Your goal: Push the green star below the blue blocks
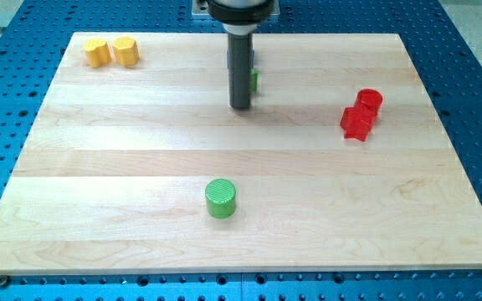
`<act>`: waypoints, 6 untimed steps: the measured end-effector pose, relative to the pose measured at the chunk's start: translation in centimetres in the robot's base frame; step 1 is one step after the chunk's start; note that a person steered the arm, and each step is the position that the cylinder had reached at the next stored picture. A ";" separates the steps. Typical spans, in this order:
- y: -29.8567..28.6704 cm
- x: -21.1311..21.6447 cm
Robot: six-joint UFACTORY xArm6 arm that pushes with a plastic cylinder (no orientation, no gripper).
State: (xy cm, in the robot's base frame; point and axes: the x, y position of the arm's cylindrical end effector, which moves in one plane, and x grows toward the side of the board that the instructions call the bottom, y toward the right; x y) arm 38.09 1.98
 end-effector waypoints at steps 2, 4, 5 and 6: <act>0.9 -3.0; 5.7 9.5; 8.6 17.4; 2.7 20.7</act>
